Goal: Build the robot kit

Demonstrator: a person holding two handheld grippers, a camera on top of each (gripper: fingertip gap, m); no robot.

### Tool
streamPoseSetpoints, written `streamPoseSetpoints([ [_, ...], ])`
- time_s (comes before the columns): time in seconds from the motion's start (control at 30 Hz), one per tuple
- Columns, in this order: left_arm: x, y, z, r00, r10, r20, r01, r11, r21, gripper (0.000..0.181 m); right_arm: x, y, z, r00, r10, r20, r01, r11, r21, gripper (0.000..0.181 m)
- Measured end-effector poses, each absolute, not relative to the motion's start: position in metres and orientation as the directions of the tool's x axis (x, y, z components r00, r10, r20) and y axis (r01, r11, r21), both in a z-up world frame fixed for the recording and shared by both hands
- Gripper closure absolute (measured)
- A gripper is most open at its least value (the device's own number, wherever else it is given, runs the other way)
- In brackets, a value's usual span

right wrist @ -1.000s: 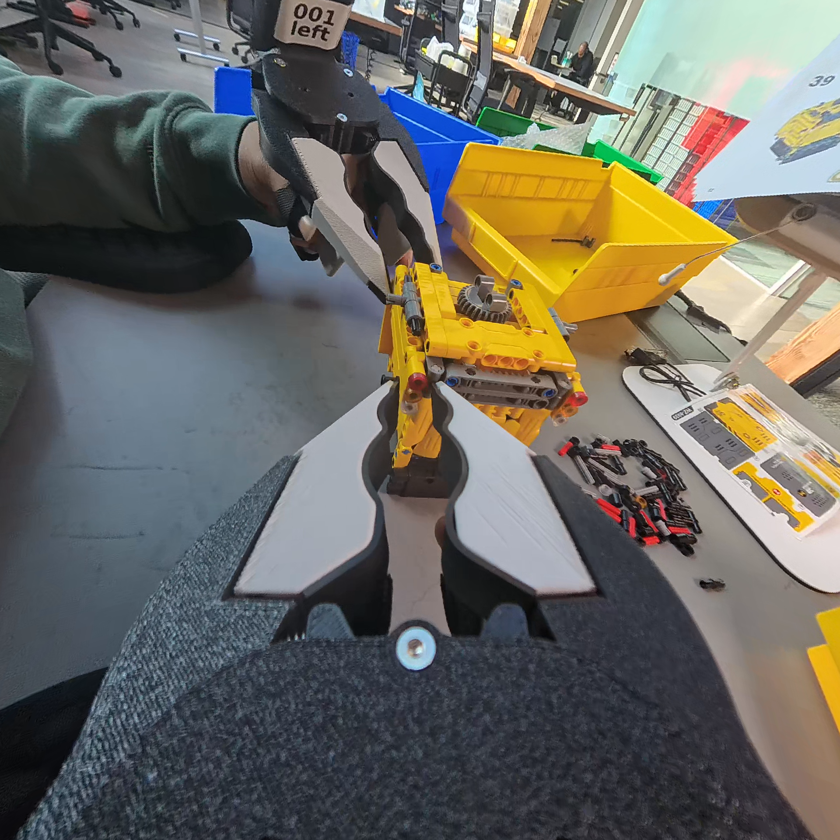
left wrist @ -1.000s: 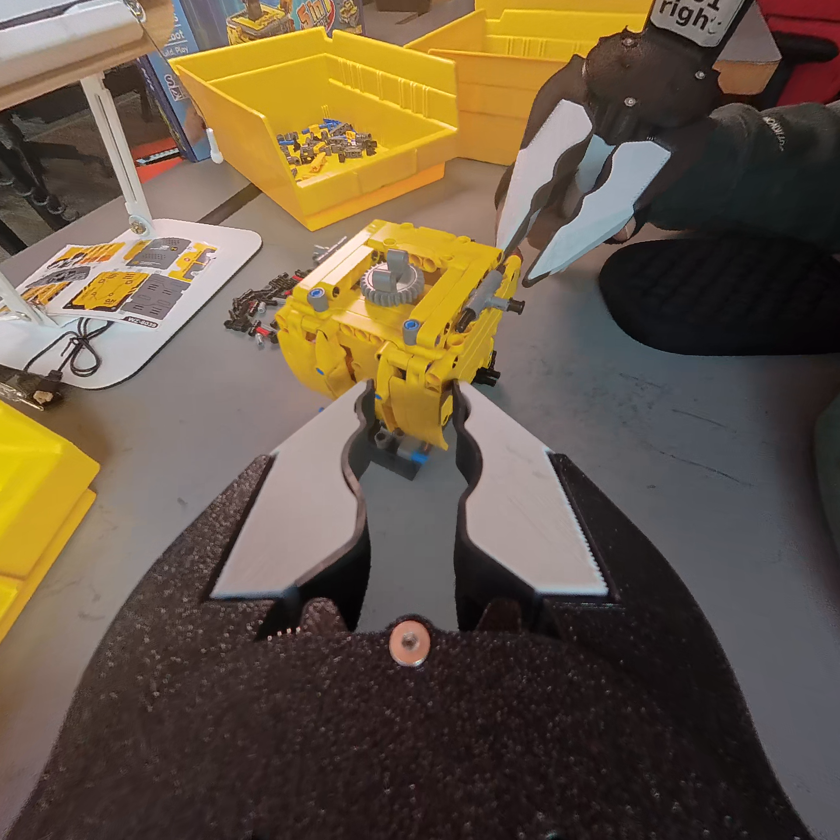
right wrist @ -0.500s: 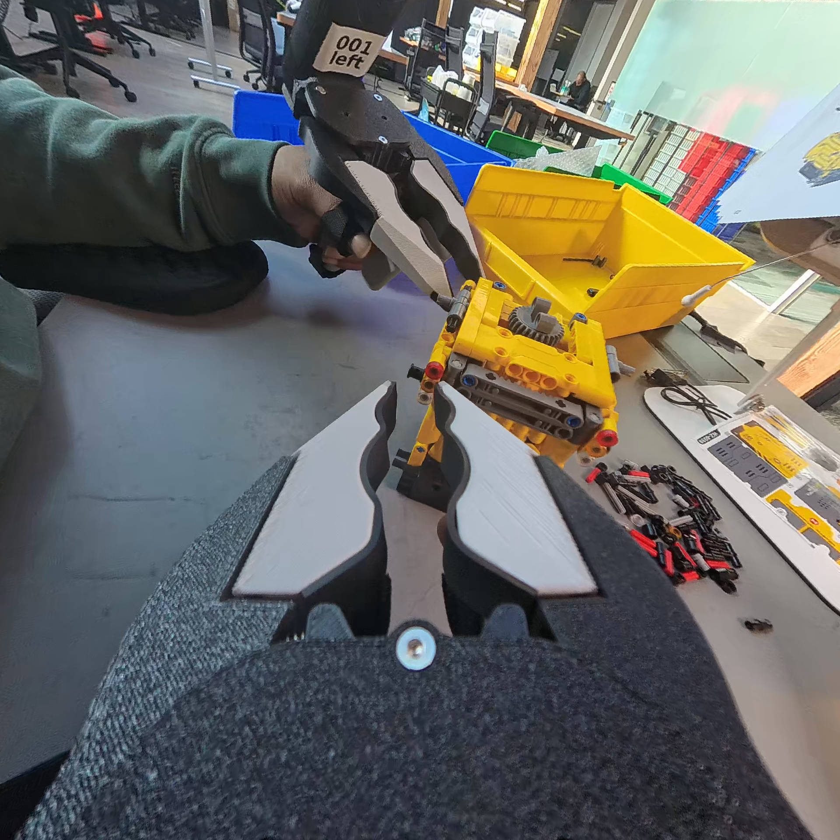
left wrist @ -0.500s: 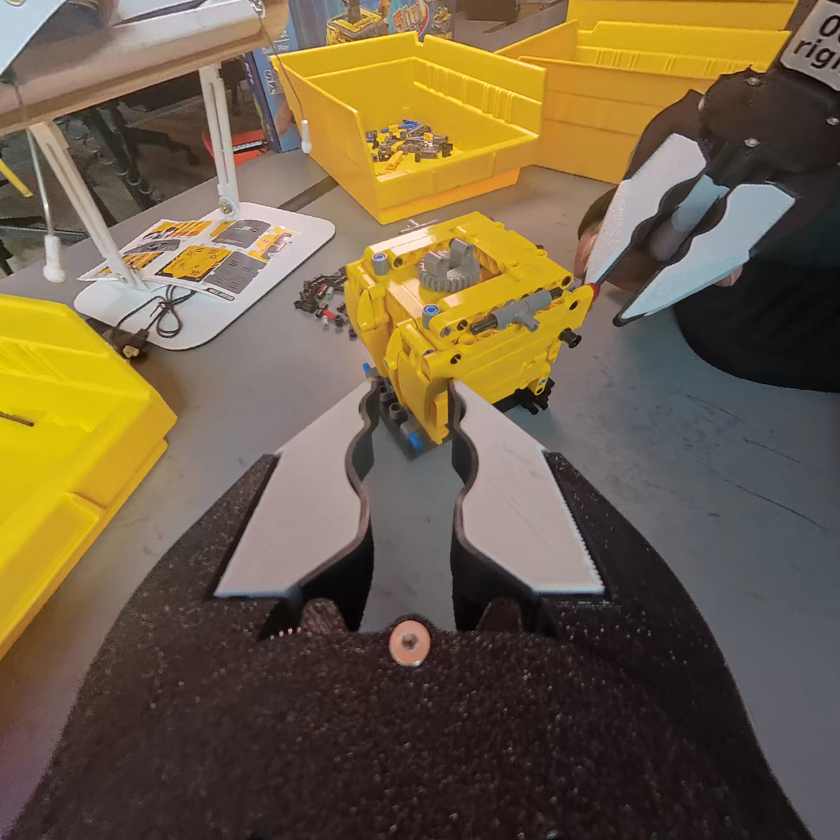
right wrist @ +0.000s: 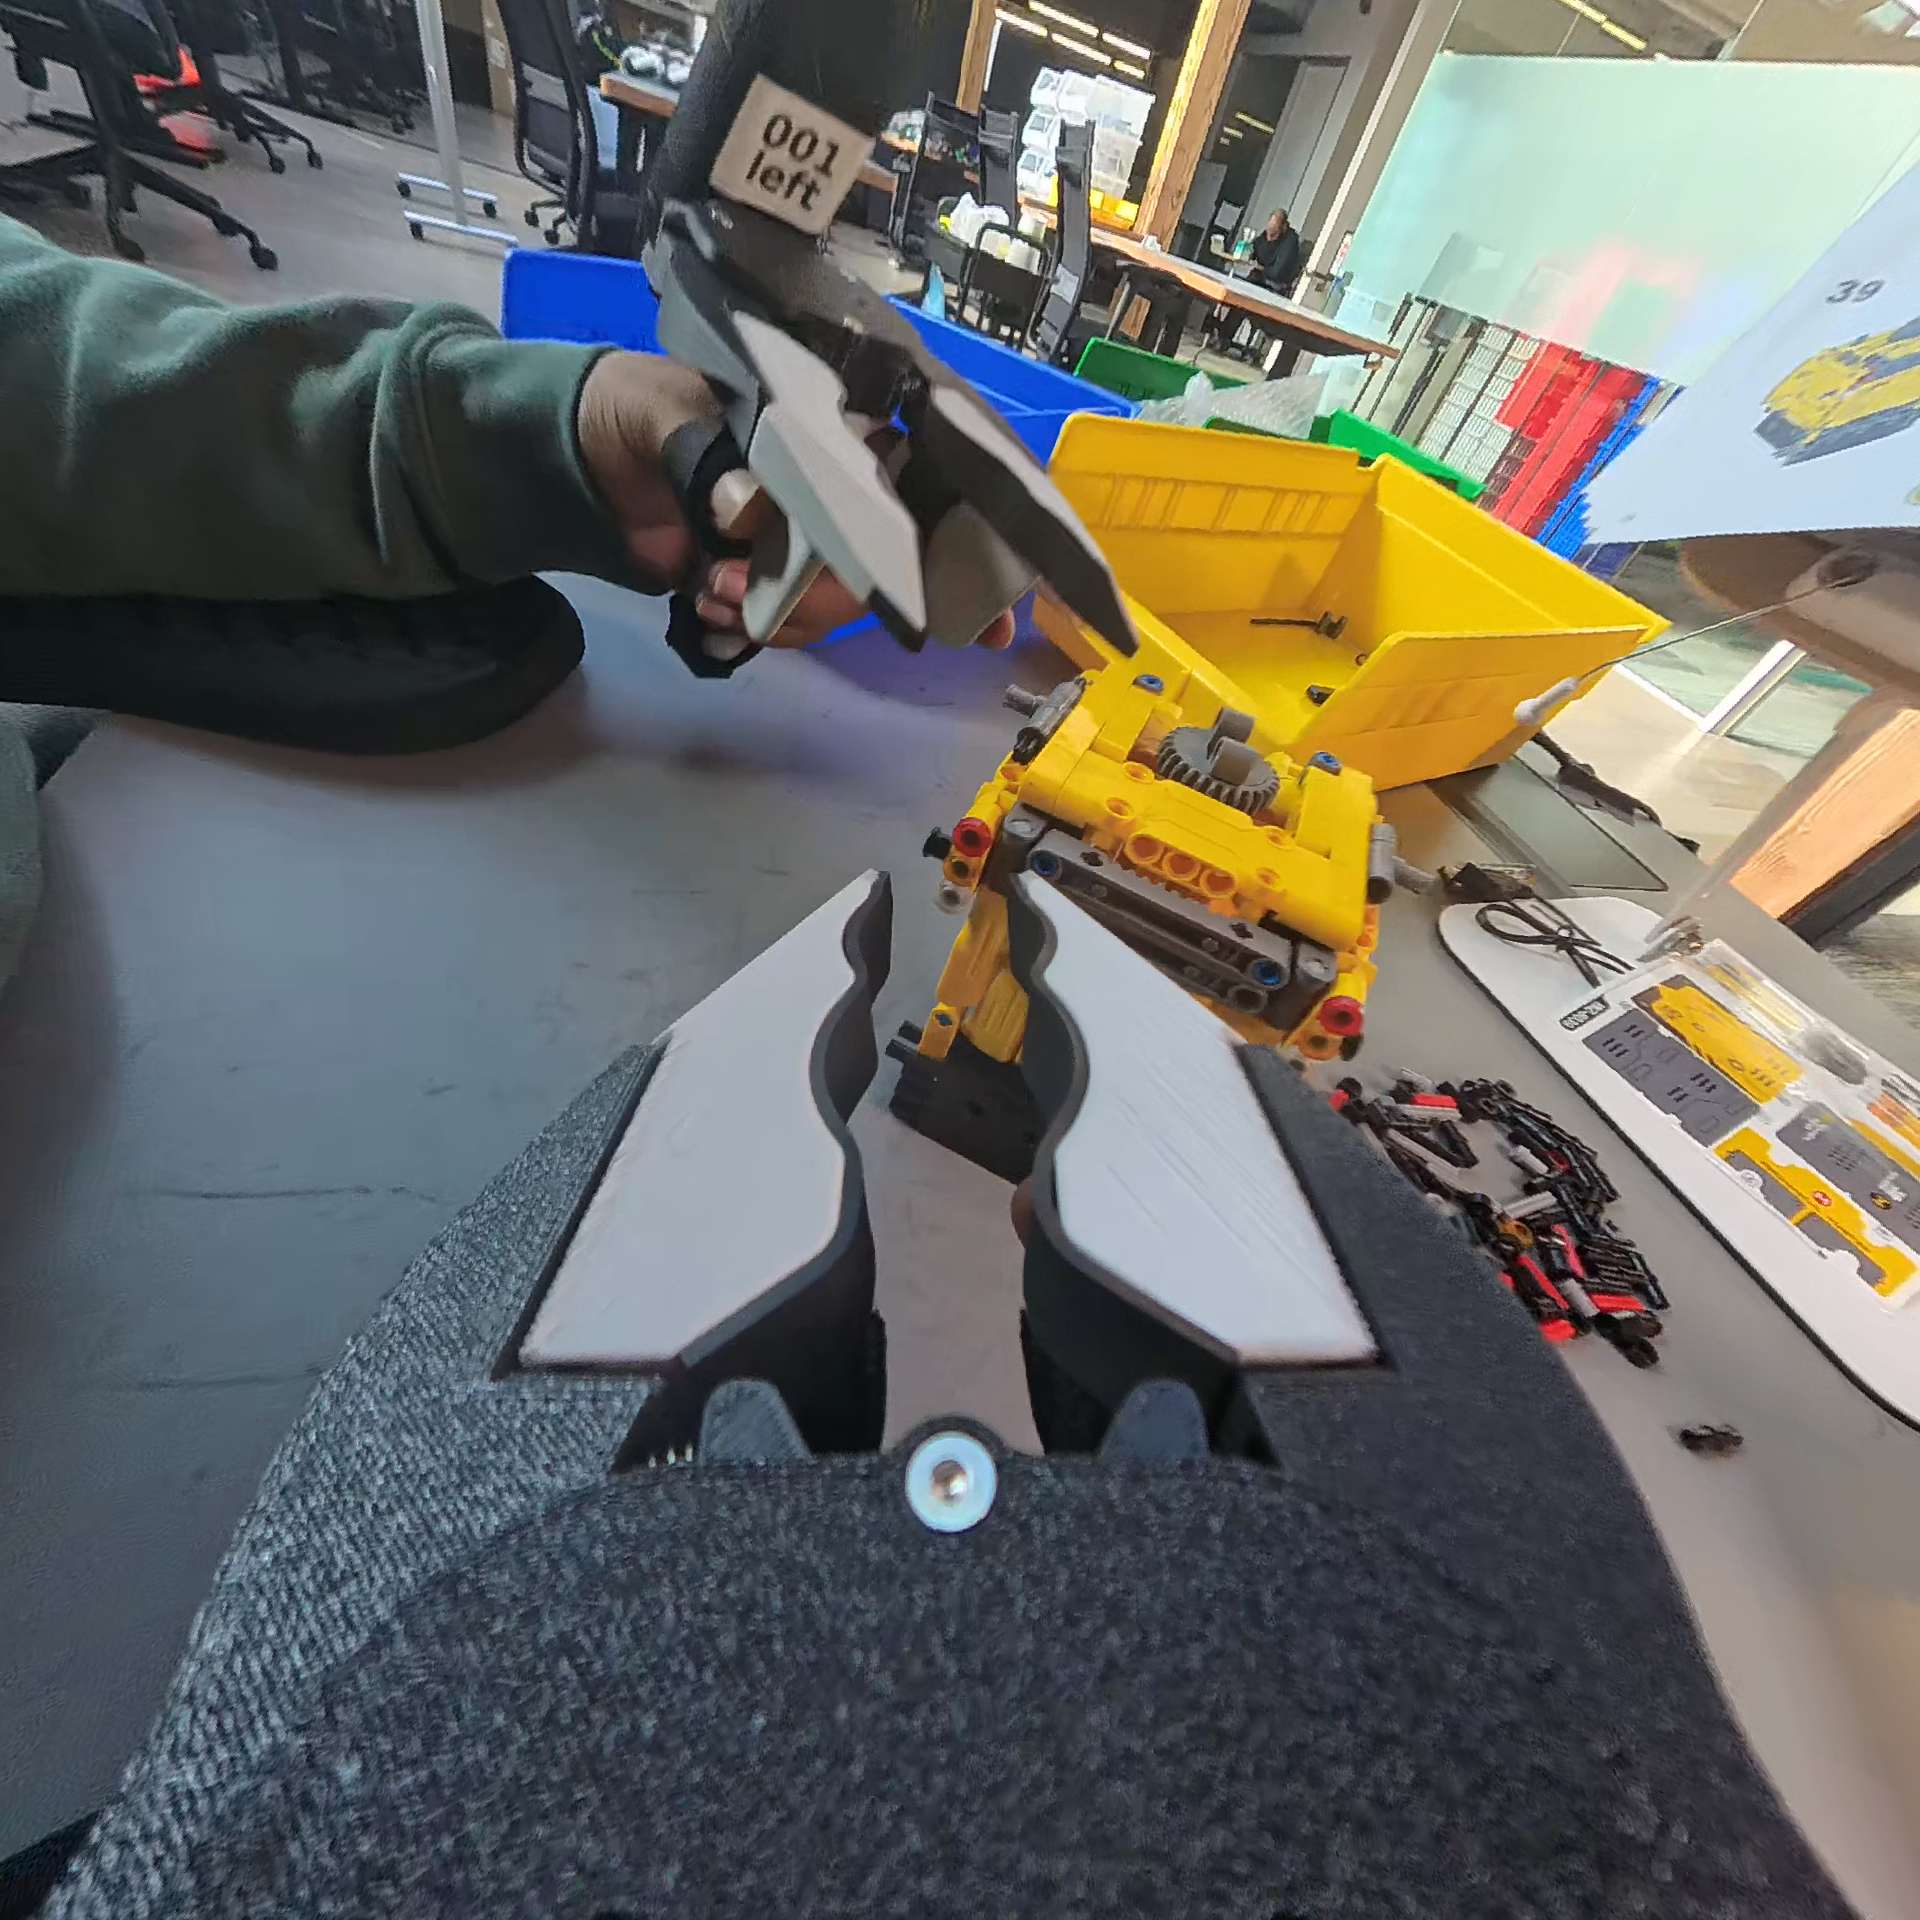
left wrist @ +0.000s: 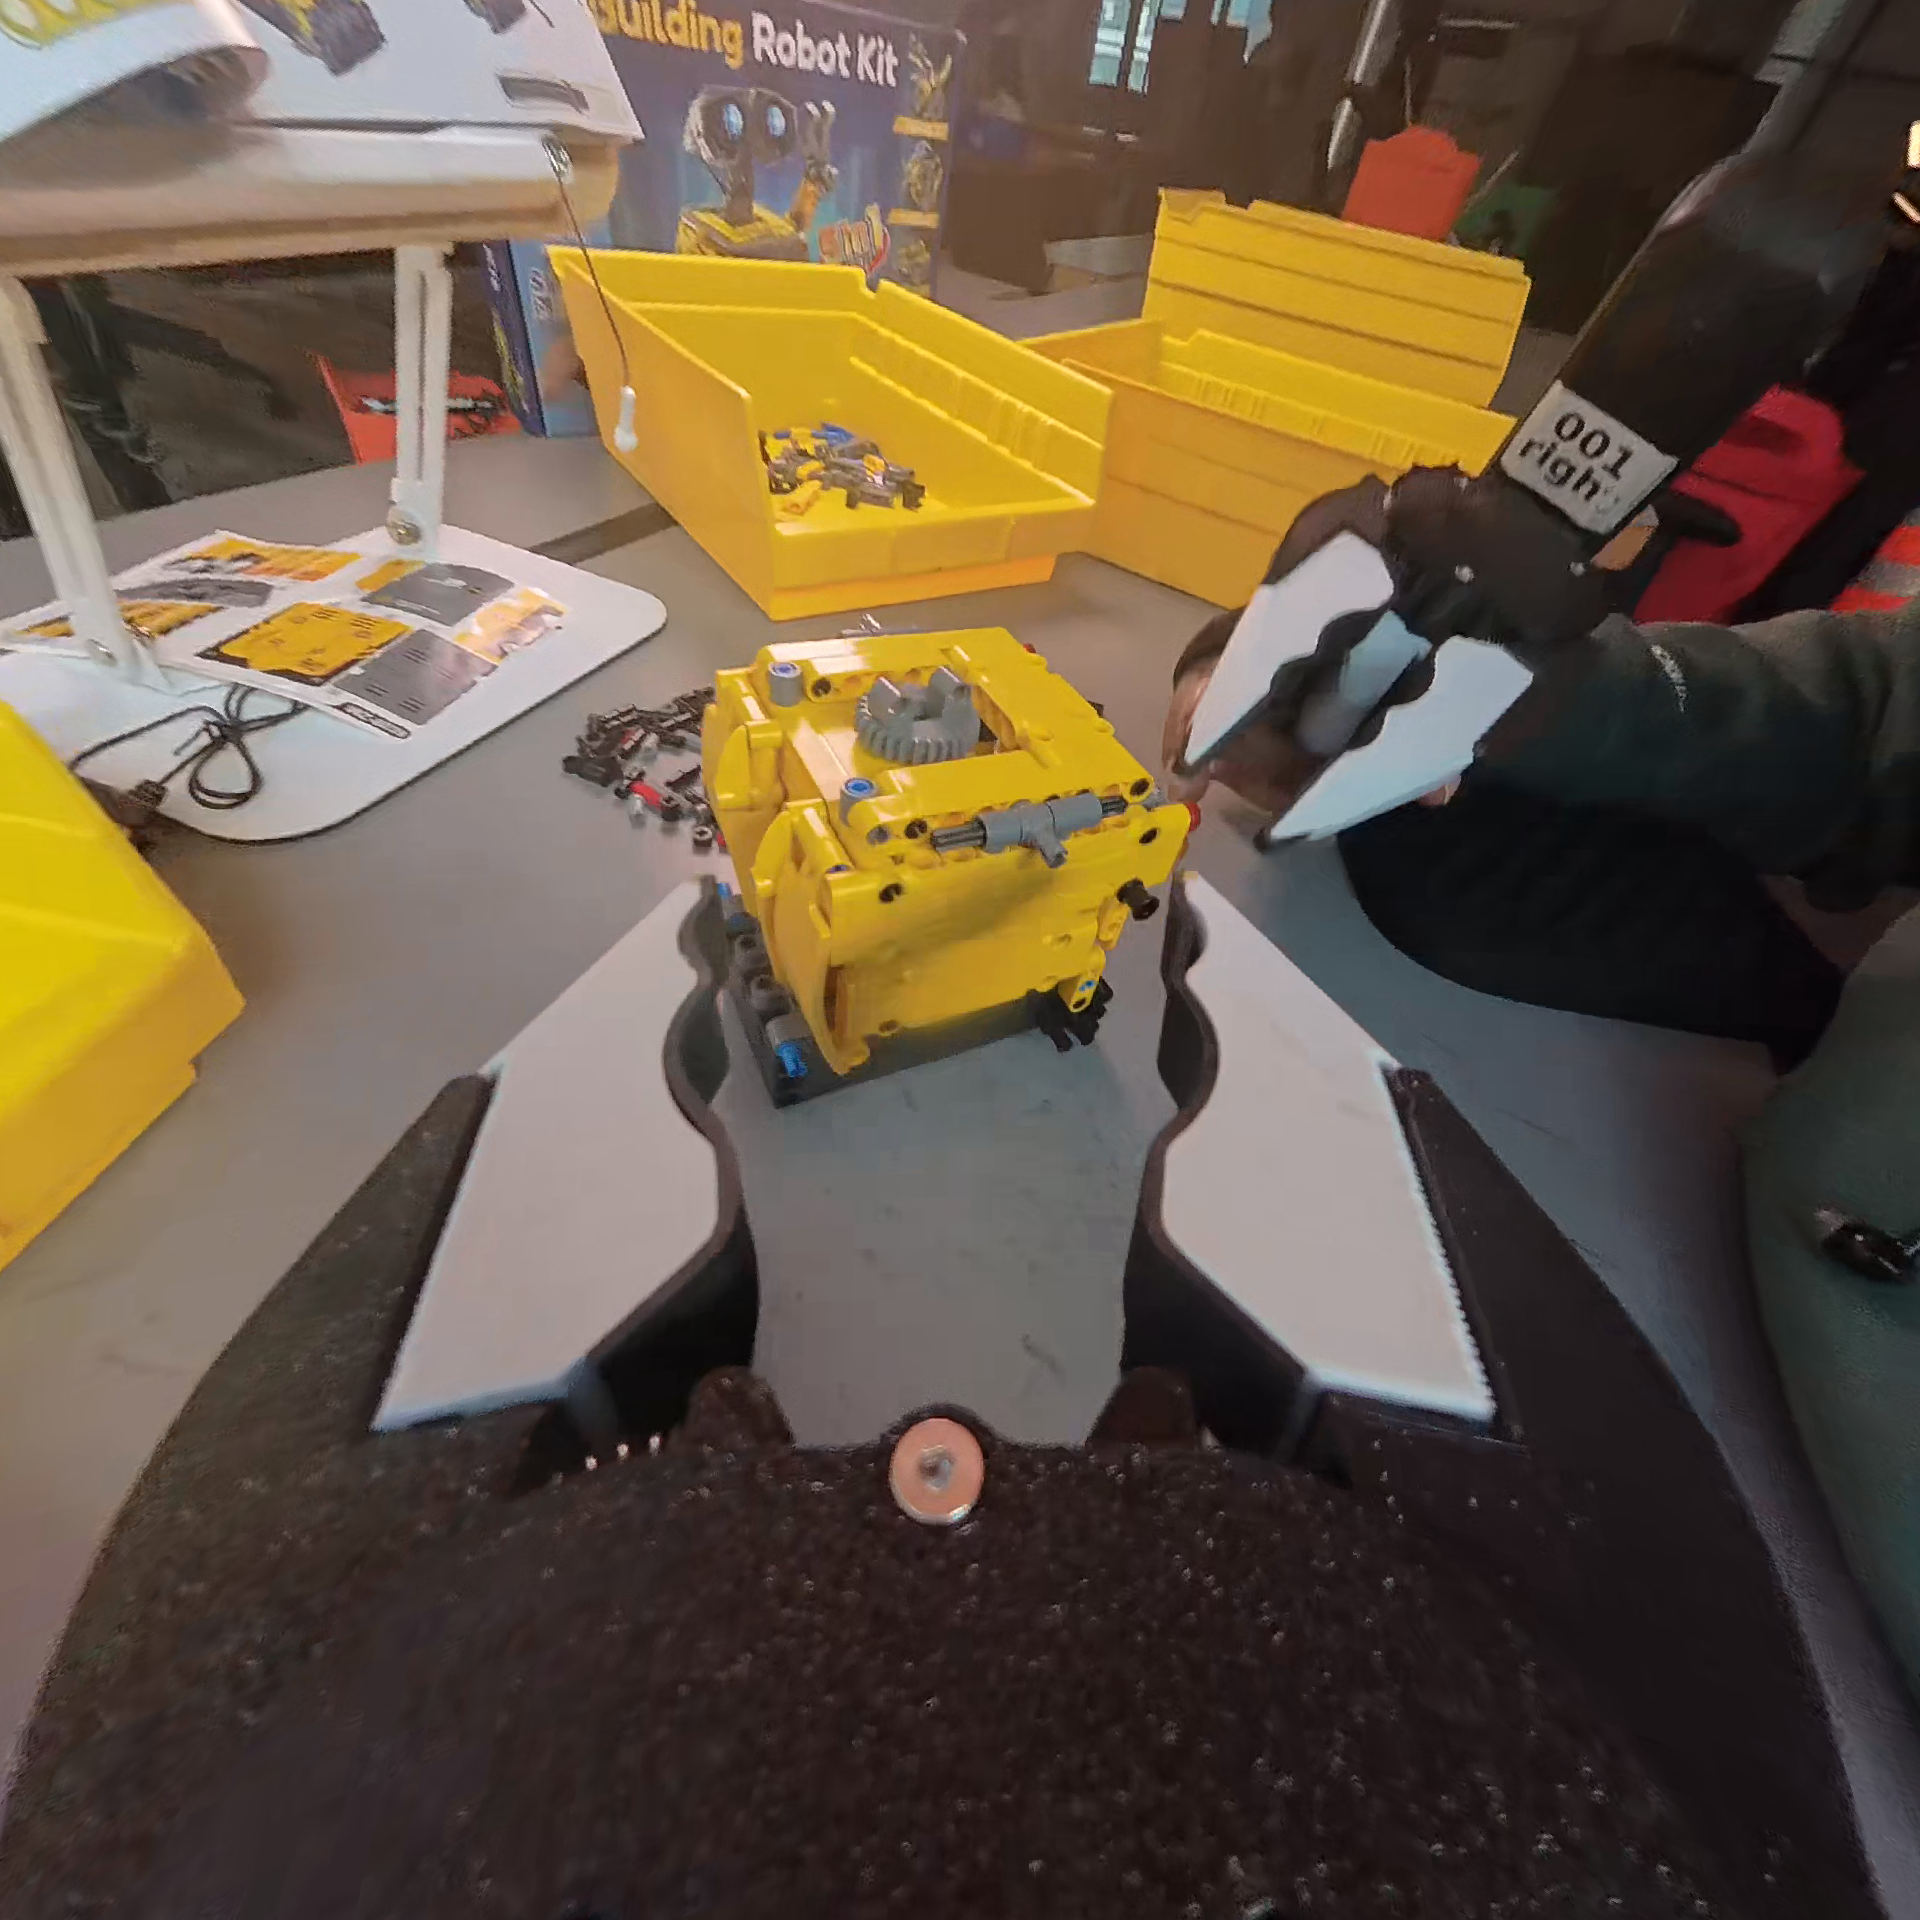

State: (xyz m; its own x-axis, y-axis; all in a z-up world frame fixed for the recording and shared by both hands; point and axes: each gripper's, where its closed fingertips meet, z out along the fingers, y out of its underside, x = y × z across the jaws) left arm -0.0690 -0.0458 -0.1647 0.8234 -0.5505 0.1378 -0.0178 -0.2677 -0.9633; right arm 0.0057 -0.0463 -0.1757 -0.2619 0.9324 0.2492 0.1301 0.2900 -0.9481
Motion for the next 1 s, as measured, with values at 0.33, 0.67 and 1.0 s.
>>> streamPoseSetpoints([
  [0.33, -0.041, -0.027, -0.206, 0.872, -0.487, 0.057, -0.143, -0.362, -0.921, 0.08, 0.044, 0.056, -0.106, 0.183, 0.958, 0.223, -0.056, 0.237, -0.97, 0.165],
  [0.67, -0.054, -0.025, -0.209, 0.901, -0.434, 0.006, -0.174, -0.373, -0.911, 0.122, 0.032, 0.061, -0.144, 0.158, 0.966, 0.204, 0.095, 0.19, -0.977, 0.165],
  [1.0, -0.062, -0.038, -0.21, 0.865, -0.491, -0.103, -0.313, -0.37, -0.875, 0.156, 0.039, 0.084, -0.195, 0.121, 0.961, 0.248, 0.402, 0.181, -0.898, 0.165],
])
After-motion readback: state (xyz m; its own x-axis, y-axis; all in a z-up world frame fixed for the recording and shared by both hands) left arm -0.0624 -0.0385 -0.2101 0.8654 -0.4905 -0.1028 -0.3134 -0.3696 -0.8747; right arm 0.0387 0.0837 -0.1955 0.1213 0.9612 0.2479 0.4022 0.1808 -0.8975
